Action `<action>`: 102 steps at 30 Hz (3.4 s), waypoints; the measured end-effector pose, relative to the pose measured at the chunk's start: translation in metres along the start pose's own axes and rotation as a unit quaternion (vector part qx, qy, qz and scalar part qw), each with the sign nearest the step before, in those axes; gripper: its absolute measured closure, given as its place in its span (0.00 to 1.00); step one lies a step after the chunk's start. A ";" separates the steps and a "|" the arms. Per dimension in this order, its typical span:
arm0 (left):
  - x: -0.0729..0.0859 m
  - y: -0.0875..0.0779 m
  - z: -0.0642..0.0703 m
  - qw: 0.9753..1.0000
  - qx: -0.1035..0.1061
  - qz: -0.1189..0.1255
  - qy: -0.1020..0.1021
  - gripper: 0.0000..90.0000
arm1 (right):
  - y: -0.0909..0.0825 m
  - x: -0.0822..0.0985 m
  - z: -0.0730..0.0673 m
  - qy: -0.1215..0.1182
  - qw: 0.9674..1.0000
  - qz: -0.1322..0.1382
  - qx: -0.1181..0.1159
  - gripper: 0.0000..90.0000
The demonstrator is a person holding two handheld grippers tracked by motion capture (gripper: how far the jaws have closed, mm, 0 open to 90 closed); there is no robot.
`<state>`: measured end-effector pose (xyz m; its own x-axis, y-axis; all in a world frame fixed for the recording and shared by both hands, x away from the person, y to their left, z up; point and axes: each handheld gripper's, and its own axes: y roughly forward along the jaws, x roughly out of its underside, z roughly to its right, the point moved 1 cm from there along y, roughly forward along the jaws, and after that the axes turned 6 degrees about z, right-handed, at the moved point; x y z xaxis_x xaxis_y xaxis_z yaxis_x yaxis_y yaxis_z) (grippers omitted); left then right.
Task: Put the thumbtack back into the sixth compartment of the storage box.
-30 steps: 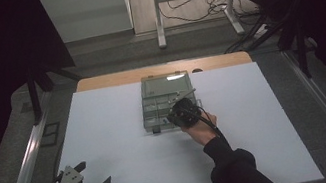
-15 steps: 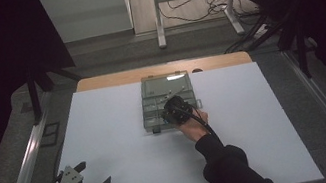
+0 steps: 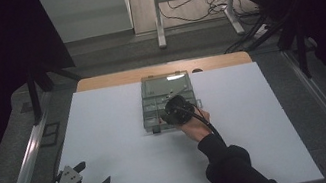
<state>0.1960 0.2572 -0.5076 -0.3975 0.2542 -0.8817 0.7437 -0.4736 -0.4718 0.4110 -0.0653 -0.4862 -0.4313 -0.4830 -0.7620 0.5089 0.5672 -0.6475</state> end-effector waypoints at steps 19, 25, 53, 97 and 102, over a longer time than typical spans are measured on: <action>0.000 0.000 0.001 1.000 -0.002 -0.002 0.001 0.03 | -0.033 0.019 -0.004 -0.008 1.000 0.012 -0.003 0.45; 0.000 0.000 0.001 1.000 -0.002 -0.001 0.001 0.03 | -0.041 0.026 -0.004 -0.009 1.000 0.013 0.000 0.37; 0.000 0.000 0.001 1.000 -0.002 -0.001 0.005 0.03 | -0.073 0.056 -0.014 -0.017 1.000 -0.005 0.015 0.10; 0.000 0.000 0.002 1.000 -0.002 -0.002 0.005 0.03 | -0.172 0.123 0.001 0.021 0.998 0.021 0.064 0.00; 0.000 0.000 0.001 1.000 -0.002 -0.002 0.003 0.03 | -0.182 0.136 0.004 0.037 0.996 0.021 0.076 0.00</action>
<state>0.1956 0.2562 -0.5074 -0.3969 0.2608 -0.8800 0.7444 -0.4694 -0.4749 0.2629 -0.2371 -0.4718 -0.4579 -0.4078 -0.7900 0.6318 0.4759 -0.6119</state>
